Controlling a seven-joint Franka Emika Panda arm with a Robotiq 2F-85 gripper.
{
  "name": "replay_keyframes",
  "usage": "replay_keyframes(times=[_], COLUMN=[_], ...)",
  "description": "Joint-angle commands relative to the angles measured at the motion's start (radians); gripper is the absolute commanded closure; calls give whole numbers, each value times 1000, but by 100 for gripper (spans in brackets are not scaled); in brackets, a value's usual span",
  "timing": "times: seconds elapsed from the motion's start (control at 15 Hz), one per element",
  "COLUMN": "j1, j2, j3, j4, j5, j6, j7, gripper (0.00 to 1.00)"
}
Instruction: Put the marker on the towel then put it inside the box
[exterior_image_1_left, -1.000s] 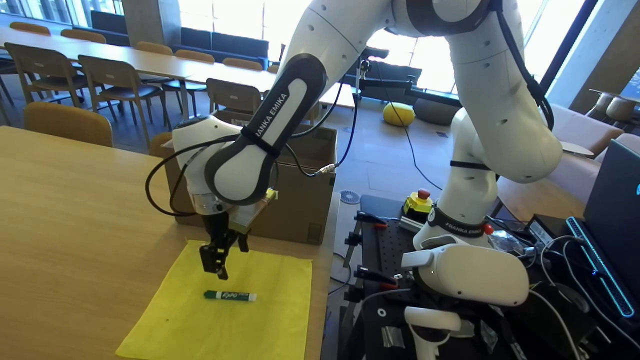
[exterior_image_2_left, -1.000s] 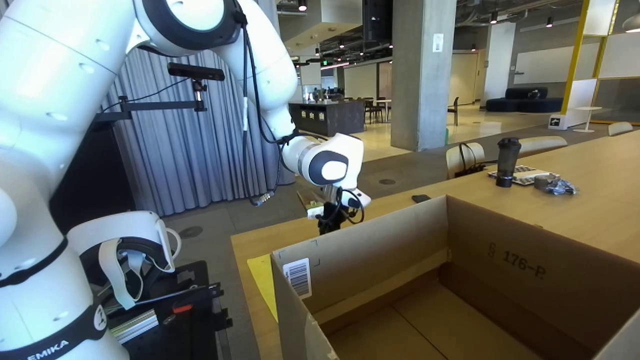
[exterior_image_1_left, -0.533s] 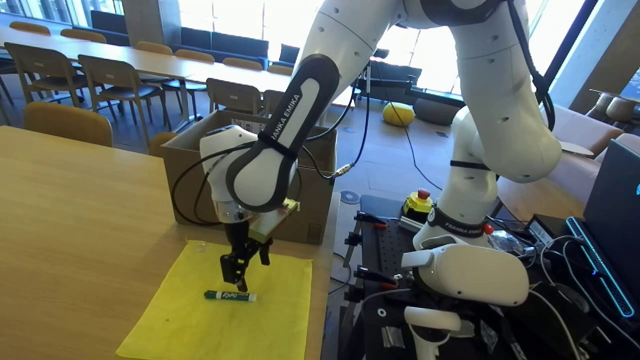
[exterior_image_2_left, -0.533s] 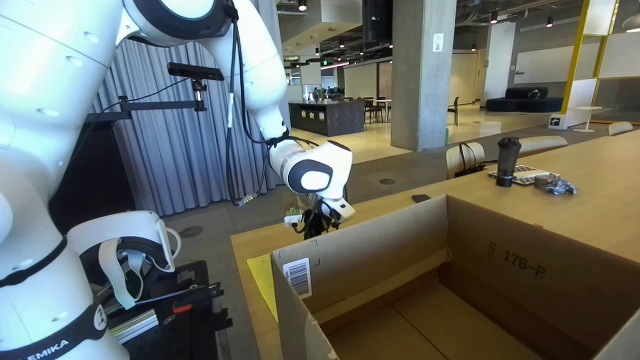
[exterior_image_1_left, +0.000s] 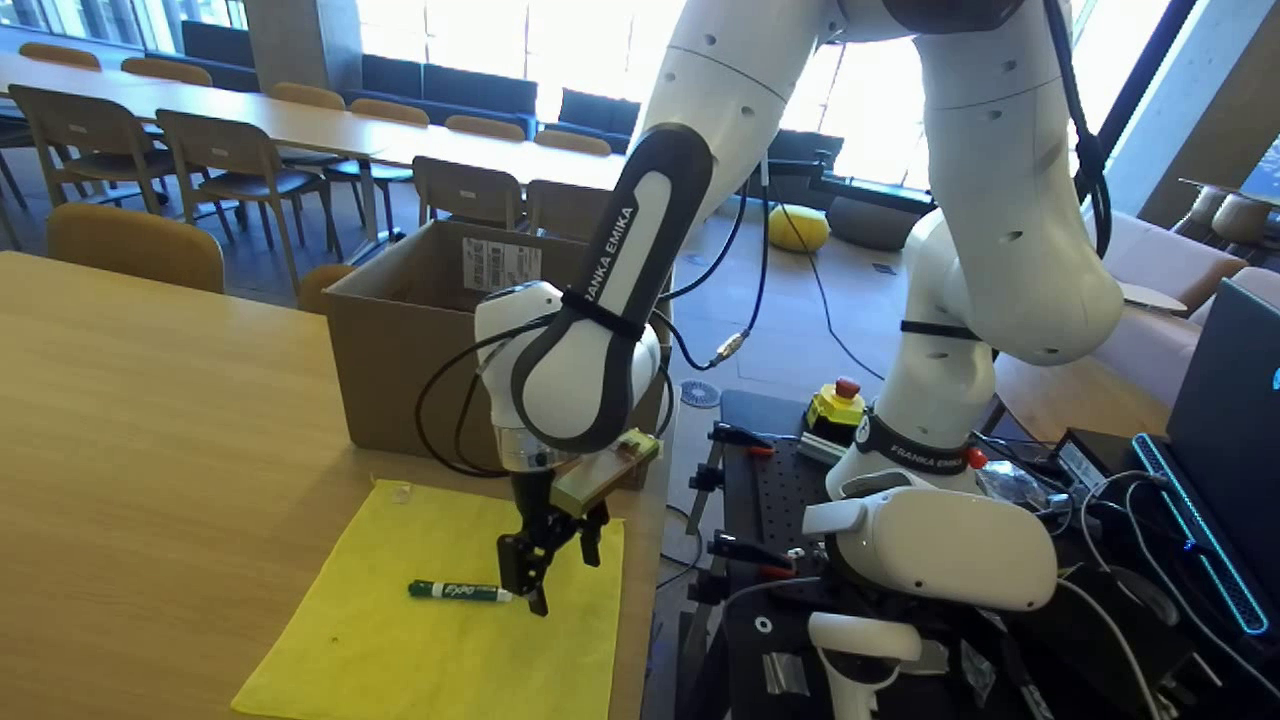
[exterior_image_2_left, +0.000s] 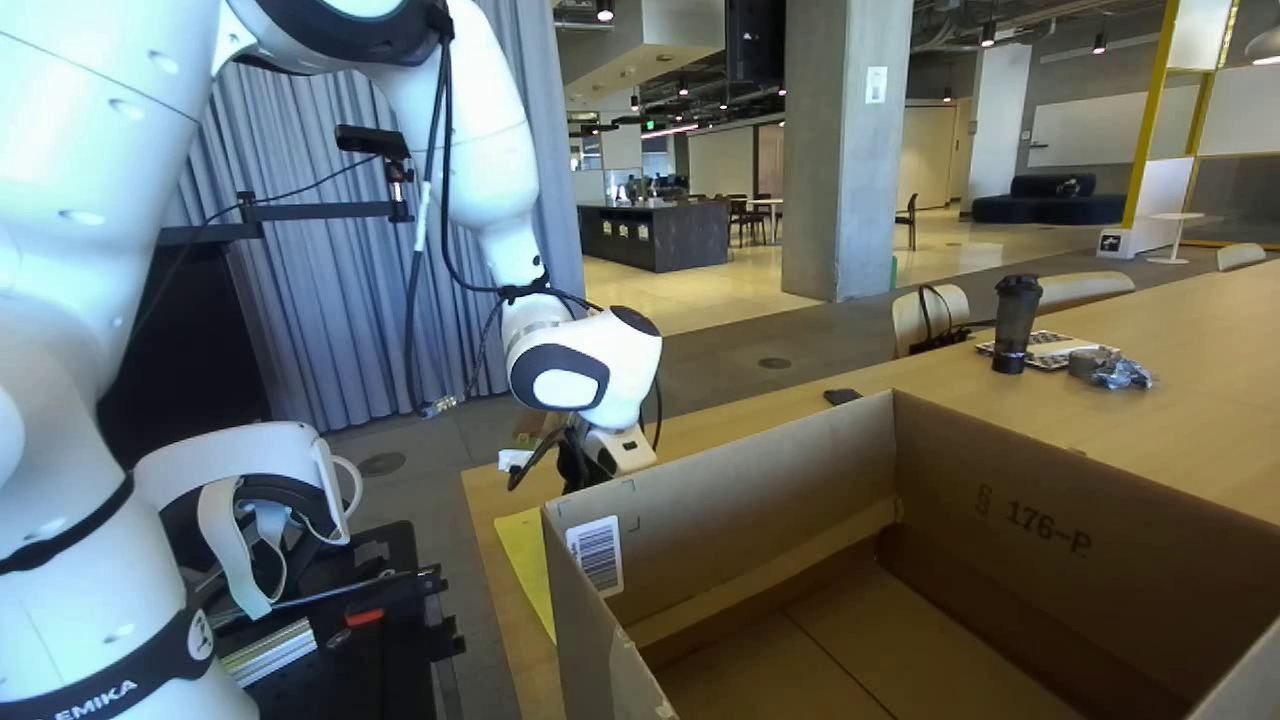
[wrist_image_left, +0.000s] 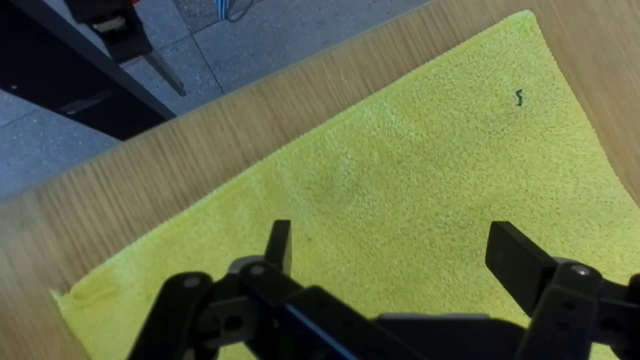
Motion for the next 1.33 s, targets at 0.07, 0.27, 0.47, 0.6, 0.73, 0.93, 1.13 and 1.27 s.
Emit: replay_keyframes(times=[0.07,0.27,0.47,0.6,0.73,0.93,1.13,1.27], j1=[-18,-14,-23,-24,-15,-18,-24,-8], j2=[-58,-62,-62,-72,-82,-84,-85,-102], j3=[49,61,74,71,57,44,19,-28], j4=[-126,-170,-210,-237,-253,-264,-269,-277], j5=[133,216,338,420,473,514,527,506], j6=[92,123,165,189,200,209,208,192], j7=[39,54,45,40,43,59,76,102], gripper=[0,0,0,0,0,0,0,0])
